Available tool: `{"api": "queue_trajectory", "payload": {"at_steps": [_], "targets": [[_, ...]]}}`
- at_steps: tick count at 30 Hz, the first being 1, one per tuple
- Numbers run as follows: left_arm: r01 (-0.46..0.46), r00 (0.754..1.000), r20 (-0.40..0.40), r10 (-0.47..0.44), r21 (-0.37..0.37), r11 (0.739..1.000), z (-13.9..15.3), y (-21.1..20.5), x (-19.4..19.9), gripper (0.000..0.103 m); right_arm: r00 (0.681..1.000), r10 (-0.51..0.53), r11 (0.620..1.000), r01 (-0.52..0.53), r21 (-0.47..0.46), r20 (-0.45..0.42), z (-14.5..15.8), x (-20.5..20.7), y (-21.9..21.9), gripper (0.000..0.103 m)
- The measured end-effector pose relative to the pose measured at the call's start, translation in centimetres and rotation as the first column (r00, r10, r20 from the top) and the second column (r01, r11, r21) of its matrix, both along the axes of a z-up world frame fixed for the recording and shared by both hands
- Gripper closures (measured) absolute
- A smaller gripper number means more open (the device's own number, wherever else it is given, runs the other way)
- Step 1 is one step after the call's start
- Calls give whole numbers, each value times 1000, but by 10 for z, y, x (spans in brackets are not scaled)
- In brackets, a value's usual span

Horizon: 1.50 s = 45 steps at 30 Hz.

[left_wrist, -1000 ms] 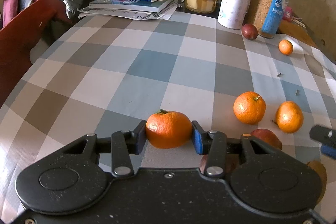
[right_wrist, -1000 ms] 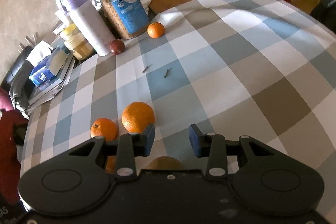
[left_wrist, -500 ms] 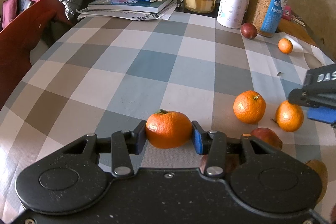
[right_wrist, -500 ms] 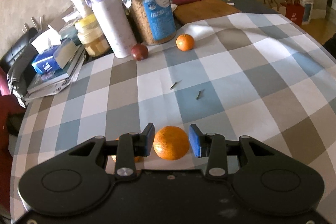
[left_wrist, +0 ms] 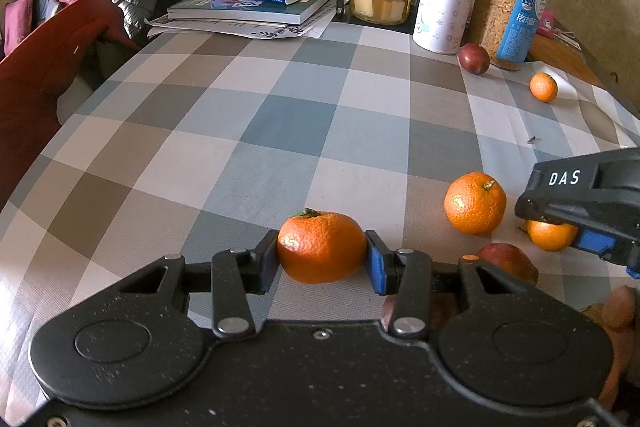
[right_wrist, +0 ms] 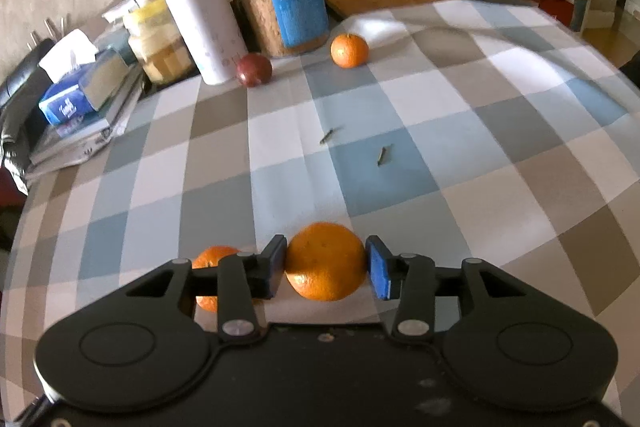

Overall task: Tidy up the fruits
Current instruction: 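Grasp a mandarin with the right tool while the left tool holds its mandarin, then lift both held mandarins off the table and carry them back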

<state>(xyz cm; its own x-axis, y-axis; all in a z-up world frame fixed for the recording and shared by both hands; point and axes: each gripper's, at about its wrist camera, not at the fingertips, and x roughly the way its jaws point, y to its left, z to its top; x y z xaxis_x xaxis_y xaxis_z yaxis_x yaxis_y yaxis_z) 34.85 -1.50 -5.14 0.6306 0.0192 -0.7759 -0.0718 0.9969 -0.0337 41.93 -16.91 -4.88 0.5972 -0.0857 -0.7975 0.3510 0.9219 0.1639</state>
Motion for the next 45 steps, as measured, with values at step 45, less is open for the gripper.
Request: {"api": "queue_trajectory", "payload": {"at_steps": [45], "targets": [[-16,1000,7,17,-31,999,-1,4,0,52,957,-81,994,99,-51,277,33,-175,-12,59]]}}
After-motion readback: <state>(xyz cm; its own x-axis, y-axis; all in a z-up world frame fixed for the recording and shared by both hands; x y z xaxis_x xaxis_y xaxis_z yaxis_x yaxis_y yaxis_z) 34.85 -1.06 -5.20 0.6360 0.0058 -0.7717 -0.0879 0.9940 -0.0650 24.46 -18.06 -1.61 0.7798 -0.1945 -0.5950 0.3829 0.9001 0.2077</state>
